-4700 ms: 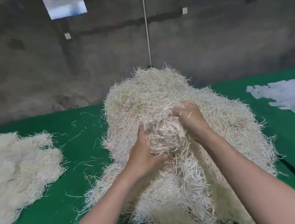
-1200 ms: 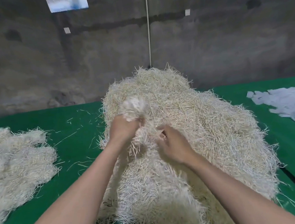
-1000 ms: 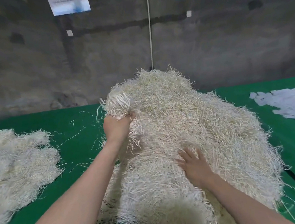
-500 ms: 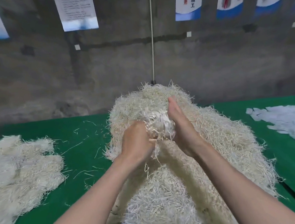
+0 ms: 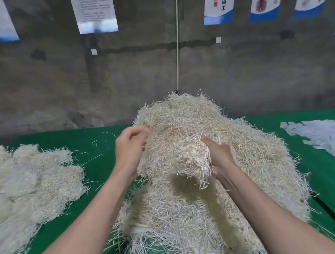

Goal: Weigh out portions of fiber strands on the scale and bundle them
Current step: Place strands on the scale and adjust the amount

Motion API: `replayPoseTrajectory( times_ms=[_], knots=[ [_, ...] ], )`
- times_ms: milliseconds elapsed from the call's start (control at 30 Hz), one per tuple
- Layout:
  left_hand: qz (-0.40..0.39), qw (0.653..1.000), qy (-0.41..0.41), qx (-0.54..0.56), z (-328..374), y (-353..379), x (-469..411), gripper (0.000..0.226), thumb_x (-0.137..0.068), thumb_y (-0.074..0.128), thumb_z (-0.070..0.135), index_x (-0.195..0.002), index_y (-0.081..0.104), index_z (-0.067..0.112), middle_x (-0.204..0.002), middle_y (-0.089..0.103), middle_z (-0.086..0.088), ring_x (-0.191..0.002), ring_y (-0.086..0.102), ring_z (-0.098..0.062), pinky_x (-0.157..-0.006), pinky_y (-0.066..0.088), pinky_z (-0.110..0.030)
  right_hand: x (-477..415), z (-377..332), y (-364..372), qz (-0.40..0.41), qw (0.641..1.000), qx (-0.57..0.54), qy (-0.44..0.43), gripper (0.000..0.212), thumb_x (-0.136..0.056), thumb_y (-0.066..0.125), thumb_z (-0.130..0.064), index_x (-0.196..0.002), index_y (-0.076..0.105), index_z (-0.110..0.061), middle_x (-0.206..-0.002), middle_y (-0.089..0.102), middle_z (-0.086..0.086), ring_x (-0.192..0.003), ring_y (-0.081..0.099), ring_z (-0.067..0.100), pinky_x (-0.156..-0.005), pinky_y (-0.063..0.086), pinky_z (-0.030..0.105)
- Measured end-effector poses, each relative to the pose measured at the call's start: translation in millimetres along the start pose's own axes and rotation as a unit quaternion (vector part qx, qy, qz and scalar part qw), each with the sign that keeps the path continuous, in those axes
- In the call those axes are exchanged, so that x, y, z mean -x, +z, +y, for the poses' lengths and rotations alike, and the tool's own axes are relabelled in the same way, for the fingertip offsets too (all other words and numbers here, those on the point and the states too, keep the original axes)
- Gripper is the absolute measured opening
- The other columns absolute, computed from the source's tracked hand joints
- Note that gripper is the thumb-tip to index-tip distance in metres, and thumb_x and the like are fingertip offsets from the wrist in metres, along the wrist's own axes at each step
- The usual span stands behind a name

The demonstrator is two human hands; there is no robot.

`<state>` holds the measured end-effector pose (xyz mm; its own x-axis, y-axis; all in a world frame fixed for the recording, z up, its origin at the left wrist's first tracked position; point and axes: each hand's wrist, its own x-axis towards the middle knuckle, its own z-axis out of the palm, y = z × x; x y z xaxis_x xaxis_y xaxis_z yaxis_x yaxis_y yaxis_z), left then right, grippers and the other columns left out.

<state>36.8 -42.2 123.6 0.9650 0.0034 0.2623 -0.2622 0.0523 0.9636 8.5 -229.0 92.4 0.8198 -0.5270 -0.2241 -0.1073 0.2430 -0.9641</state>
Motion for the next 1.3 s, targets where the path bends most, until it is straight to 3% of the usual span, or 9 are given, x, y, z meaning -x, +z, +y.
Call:
replayPoseTrajectory(
  times_ms=[133, 300, 433, 567, 667, 800, 933, 1133, 1300],
  knots=[
    [-0.141, 0.961, -0.217, 0.095, -22, -8, 20, 0.077, -0.075, 0.044, 0.074, -0.142, 0.035, 0.037, -0.153, 0.027, -0.001, -0.139, 0.026, -0.031, -0.104, 0.024, -0.066, 28, 10, 25, -0.103, 0.983, -0.138, 0.058, 0.050, -0.084, 0.069, -0.028, -0.122, 0.054, 0.001, -0.110, 0.067, 0.020, -0.095, 0.067, 0.035, -0.072, 0.057, 0.042],
    [-0.149, 0.869, -0.333, 0.334, -32, -13, 52, 0.116, -0.053, 0.046, 0.086, -0.150, 0.013, 0.032, -0.147, 0.029, -0.018, -0.129, 0.036, -0.044, -0.088, 0.040, -0.063, 65, 26, 65, -0.023, 0.995, -0.085, -0.046, 0.061, -0.090, 0.058, -0.042, -0.126, 0.040, 0.003, -0.087, 0.056, 0.003, -0.072, 0.056, 0.014, -0.053, 0.042, 0.024],
    [-0.050, 0.915, -0.315, 0.248, -34, -31, 68, 0.132, -0.041, 0.057, 0.086, -0.150, 0.007, 0.029, -0.155, 0.003, -0.010, -0.141, 0.012, -0.034, -0.108, 0.021, -0.057, 88, 63, 75, -0.066, 0.979, 0.083, -0.176, 0.033, -0.091, 0.053, -0.047, -0.078, 0.048, -0.017, -0.046, 0.042, -0.012, -0.042, 0.037, 0.004, -0.038, 0.032, 0.024],
    [0.096, 0.951, -0.291, 0.034, -63, -59, 73, 0.107, -0.073, 0.046, 0.075, -0.148, 0.016, 0.005, -0.155, 0.020, -0.014, -0.140, 0.025, -0.031, -0.110, 0.025, -0.048, 109, 88, 74, -0.177, 0.943, 0.235, -0.154, 0.066, -0.085, 0.058, -0.053, -0.134, 0.038, -0.013, -0.091, 0.044, -0.017, -0.082, 0.057, 0.014, -0.060, 0.048, 0.009],
    [0.143, 0.949, -0.282, 0.010, -84, -83, 77, 0.091, -0.085, 0.049, 0.062, -0.146, 0.021, 0.000, -0.152, 0.027, -0.016, -0.137, 0.031, -0.032, -0.109, 0.026, -0.047, 115, 96, 67, -0.211, 0.916, 0.266, -0.212, 0.060, -0.078, 0.066, -0.052, -0.126, 0.035, -0.035, -0.108, 0.040, -0.027, -0.103, 0.050, -0.002, -0.094, 0.045, 0.027],
    [0.154, 0.943, -0.293, -0.043, -114, -95, 103, 0.086, -0.088, 0.046, 0.061, -0.138, 0.030, -0.007, -0.129, 0.052, -0.020, -0.114, 0.053, -0.032, -0.096, 0.042, -0.042, 131, 130, 55, -0.289, 0.890, 0.313, -0.166, 0.089, -0.069, 0.053, -0.073, -0.144, 0.015, -0.044, -0.137, 0.030, -0.025, -0.125, 0.038, 0.004, -0.101, 0.034, 0.034],
    [0.075, 0.920, -0.369, -0.110, -120, -96, 146, 0.080, -0.090, 0.033, 0.063, -0.131, 0.042, -0.005, -0.074, 0.057, -0.009, -0.065, 0.058, -0.018, -0.056, 0.042, -0.028, 143, 175, 50, -0.306, 0.867, 0.378, -0.113, 0.100, -0.068, 0.064, -0.067, -0.148, 0.017, -0.030, -0.153, 0.021, -0.011, -0.122, 0.019, -0.003, -0.098, 0.017, 0.021],
    [-0.170, 0.874, -0.449, 0.079, -131, -136, 152, 0.064, -0.082, 0.053, 0.058, -0.135, 0.042, 0.025, -0.123, 0.056, -0.001, -0.117, 0.056, -0.024, -0.073, 0.057, -0.029, 135, 194, 32, -0.215, 0.924, 0.317, -0.015, 0.091, -0.071, 0.079, -0.042, -0.144, 0.031, -0.019, -0.152, 0.027, 0.000, -0.133, 0.029, 0.013, -0.100, 0.026, 0.024],
    [-0.142, 0.870, -0.459, 0.114, -143, -174, 128, 0.081, -0.068, 0.046, 0.073, -0.133, 0.048, 0.025, -0.123, 0.062, -0.010, -0.111, 0.058, -0.028, -0.088, 0.046, -0.052, 127, 194, 33, -0.142, 0.943, 0.300, 0.001, 0.086, -0.074, 0.077, -0.038, -0.144, 0.031, -0.019, -0.153, 0.025, 0.005, -0.133, 0.036, 0.024, -0.109, 0.033, 0.040]
  ],
)
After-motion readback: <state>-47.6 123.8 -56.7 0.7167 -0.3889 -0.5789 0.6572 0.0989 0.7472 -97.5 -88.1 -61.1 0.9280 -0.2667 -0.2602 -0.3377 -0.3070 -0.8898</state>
